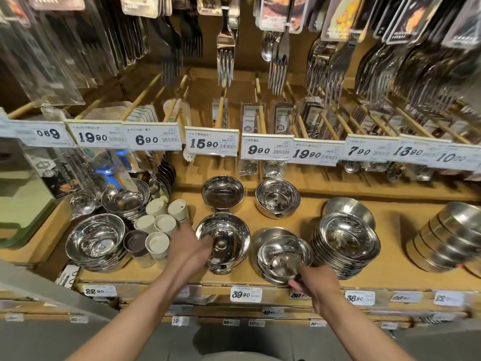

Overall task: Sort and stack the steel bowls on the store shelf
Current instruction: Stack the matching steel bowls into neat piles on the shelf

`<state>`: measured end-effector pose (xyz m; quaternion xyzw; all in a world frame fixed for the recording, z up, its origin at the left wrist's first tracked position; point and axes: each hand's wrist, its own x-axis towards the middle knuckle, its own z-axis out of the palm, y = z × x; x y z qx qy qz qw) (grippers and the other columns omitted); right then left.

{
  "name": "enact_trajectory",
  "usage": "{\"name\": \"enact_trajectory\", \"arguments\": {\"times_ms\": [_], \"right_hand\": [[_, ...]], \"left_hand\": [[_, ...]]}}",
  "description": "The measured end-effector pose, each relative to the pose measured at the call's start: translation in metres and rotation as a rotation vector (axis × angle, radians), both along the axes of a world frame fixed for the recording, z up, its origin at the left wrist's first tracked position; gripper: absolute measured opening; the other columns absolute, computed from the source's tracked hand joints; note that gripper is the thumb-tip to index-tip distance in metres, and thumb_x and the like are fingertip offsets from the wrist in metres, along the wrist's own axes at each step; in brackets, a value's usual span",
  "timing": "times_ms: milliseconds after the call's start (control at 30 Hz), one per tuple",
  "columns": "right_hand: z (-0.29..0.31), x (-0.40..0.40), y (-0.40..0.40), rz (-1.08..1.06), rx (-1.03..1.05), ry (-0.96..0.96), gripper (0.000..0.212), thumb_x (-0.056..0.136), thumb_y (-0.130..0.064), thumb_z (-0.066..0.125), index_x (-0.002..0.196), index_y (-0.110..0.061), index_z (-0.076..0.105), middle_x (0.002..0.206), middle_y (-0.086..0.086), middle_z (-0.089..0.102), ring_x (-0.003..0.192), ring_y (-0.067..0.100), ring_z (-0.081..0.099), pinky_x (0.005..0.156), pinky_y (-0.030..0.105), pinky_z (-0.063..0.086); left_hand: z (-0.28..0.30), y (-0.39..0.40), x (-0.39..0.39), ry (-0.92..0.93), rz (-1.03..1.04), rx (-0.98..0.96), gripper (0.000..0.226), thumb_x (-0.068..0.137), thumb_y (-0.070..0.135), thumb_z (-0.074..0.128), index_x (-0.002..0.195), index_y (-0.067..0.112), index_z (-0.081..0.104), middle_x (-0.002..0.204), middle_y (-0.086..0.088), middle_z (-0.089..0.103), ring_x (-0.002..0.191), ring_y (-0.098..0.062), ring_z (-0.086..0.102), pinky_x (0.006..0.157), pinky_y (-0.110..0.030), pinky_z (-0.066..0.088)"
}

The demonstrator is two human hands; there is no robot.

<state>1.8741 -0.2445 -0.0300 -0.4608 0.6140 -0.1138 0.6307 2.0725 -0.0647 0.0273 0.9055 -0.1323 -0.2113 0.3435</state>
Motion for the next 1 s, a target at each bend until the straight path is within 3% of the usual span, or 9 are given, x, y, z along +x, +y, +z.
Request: {"name": "enact_trajectory", "arguments": {"times_ms": [100, 233, 400, 500, 567, 667, 733, 867, 1000], "right_hand": [[0.02, -0.006, 0.003, -0.011, -0.043, -0.099, 0.016, 0.092, 0.003, 0.064, 0.107, -0.002, 0.061, 0.101, 0.019, 0.073, 0.065, 0.027, 0.076, 0.051, 0.026, 0.061], [0.056, -0.022, 0.002, 0.054, -0.135, -0.229, 0.019, 0.091, 0.006, 0.061, 0.104, -0.006, 0.07, 0.09, 0.014, 0.079, 0.071, 0.026, 0.077, 0.051, 0.024, 0.058], [0.098, -0.046, -0.02, 0.128, -0.245, -0.249, 0.015, 0.089, 0.004, 0.064, 0.103, -0.001, 0.067, 0.085, 0.016, 0.077, 0.068, 0.021, 0.073, 0.052, 0.026, 0.057], [0.113, -0.056, -0.047, 0.139, -0.29, -0.235, 0.011, 0.089, -0.001, 0.067, 0.1, 0.0, 0.069, 0.086, 0.018, 0.076, 0.065, 0.02, 0.071, 0.05, 0.026, 0.055], [0.116, -0.061, -0.067, 0.108, -0.316, -0.224, 0.017, 0.086, -0.017, 0.075, 0.1, -0.006, 0.072, 0.087, 0.01, 0.079, 0.07, 0.018, 0.071, 0.062, 0.033, 0.06], [0.115, -0.066, -0.09, 0.061, -0.352, -0.217, 0.042, 0.07, -0.037, 0.082, 0.099, -0.008, 0.072, 0.076, 0.003, 0.077, 0.07, 0.017, 0.067, 0.081, 0.047, 0.058], [0.109, -0.069, -0.1, 0.033, -0.362, -0.224, 0.042, 0.055, -0.04, 0.08, 0.088, -0.015, 0.074, 0.072, 0.002, 0.076, 0.073, 0.02, 0.068, 0.085, 0.052, 0.058], [0.091, -0.073, -0.116, 0.014, -0.39, -0.178, 0.02, 0.065, -0.018, 0.08, 0.084, -0.017, 0.074, 0.066, -0.006, 0.072, 0.069, 0.019, 0.067, 0.067, 0.038, 0.057], [0.08, -0.08, -0.132, 0.037, -0.436, -0.185, 0.021, 0.08, 0.007, 0.069, 0.085, -0.014, 0.069, 0.058, -0.01, 0.065, 0.051, 0.005, 0.06, 0.048, 0.018, 0.049]], "left_hand": [[0.011, -0.007, -0.001, -0.095, -0.068, 0.006, 0.06, 0.09, 0.027, 0.065, 0.143, 0.009, 0.045, 0.137, -0.014, 0.056, 0.12, -0.031, 0.057, 0.098, -0.039, 0.048], [0.029, -0.025, -0.007, -0.092, -0.25, -0.195, 0.017, 0.097, 0.02, 0.055, 0.111, 0.022, 0.063, 0.084, 0.005, 0.066, 0.074, -0.015, 0.061, 0.056, -0.015, 0.044], [0.06, -0.072, -0.031, 0.385, -0.431, -0.392, 0.014, 0.097, 0.03, 0.063, 0.1, 0.019, 0.071, 0.094, 0.002, 0.072, 0.084, -0.013, 0.069, 0.074, -0.032, 0.061], [0.071, -0.103, -0.046, 0.267, -0.554, -0.302, 0.023, 0.098, 0.035, 0.058, 0.079, 0.028, 0.069, 0.082, 0.009, 0.068, 0.072, -0.003, 0.063, 0.061, -0.021, 0.051], [0.073, -0.123, -0.053, 0.239, -0.549, -0.26, 0.025, 0.099, 0.026, 0.057, 0.075, 0.02, 0.061, 0.078, 0.002, 0.063, 0.064, -0.005, 0.06, 0.053, -0.018, 0.05], [0.075, -0.15, -0.063, 0.43, -0.451, -0.274, 0.013, 0.097, 0.011, 0.061, 0.085, 0.006, 0.061, 0.089, -0.009, 0.067, 0.075, -0.016, 0.072, 0.054, -0.014, 0.055], [0.073, -0.163, -0.071, 0.579, -0.354, -0.295, 0.004, 0.094, 0.004, 0.062, 0.094, 0.002, 0.059, 0.096, -0.017, 0.068, 0.077, -0.021, 0.075, 0.057, -0.017, 0.057], [0.053, -0.18, -0.089, 0.682, -0.287, -0.292, 0.011, 0.094, -0.001, 0.059, 0.105, 0.0, 0.059, 0.105, -0.019, 0.067, 0.084, -0.022, 0.072, 0.061, -0.019, 0.058], [0.035, -0.191, -0.101, 0.574, -0.321, -0.313, 0.005, 0.095, 0.0, 0.055, 0.097, 0.002, 0.059, 0.089, -0.011, 0.065, 0.072, -0.017, 0.069, 0.065, -0.027, 0.062]]}}
